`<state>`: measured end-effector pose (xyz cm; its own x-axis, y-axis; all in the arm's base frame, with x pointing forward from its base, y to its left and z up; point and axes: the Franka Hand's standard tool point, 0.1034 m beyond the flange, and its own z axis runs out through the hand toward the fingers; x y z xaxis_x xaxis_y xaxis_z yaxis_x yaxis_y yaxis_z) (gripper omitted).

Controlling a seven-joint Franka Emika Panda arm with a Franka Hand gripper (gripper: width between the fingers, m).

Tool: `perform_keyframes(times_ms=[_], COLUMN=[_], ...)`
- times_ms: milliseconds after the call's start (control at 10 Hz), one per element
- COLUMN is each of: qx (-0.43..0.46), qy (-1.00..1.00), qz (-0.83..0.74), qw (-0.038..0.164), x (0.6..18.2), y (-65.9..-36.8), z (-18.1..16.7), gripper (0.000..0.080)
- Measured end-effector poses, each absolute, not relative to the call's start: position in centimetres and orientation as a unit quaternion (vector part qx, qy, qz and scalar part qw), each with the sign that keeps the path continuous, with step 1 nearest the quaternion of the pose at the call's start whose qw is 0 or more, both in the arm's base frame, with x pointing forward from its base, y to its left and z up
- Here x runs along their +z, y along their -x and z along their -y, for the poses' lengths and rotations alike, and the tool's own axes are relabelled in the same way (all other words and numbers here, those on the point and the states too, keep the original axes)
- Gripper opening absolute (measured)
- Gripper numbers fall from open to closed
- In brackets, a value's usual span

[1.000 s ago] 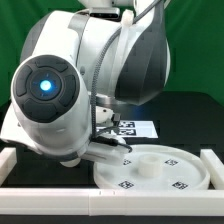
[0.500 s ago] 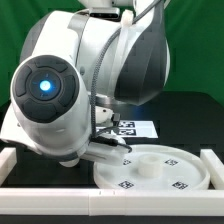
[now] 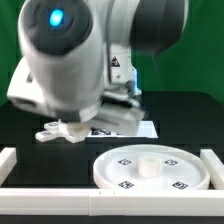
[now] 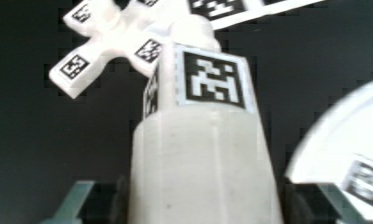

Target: Assemble round table

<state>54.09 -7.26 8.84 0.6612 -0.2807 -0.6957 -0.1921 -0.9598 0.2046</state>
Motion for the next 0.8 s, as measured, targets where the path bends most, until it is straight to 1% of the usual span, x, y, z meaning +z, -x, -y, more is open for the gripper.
perform_keyframes(times_ms=[100,200,400,500,600,800], qx=[-0.341,-0.303,-0.24,-0.2,-0.172,-0.09], qy=[-0.929,-0.943,-0.961,-0.969,-0.973,-0.983], qz=[0.133,0.127,0.122,0.137,0.144,0.156], qw=[0.059,0.058,0.055,0.057,0.054,0.024], x=[10.4,10.7,10.3,10.2,10.4,12.3], y=[-54.8,-54.8,-55.5,-55.9,-55.7,-55.9], z=[5.8,5.1,4.9,3.8,1.6,-1.6], gripper=[0.0403,0.0403,0.0403,0.0403,0.0403,0.0403])
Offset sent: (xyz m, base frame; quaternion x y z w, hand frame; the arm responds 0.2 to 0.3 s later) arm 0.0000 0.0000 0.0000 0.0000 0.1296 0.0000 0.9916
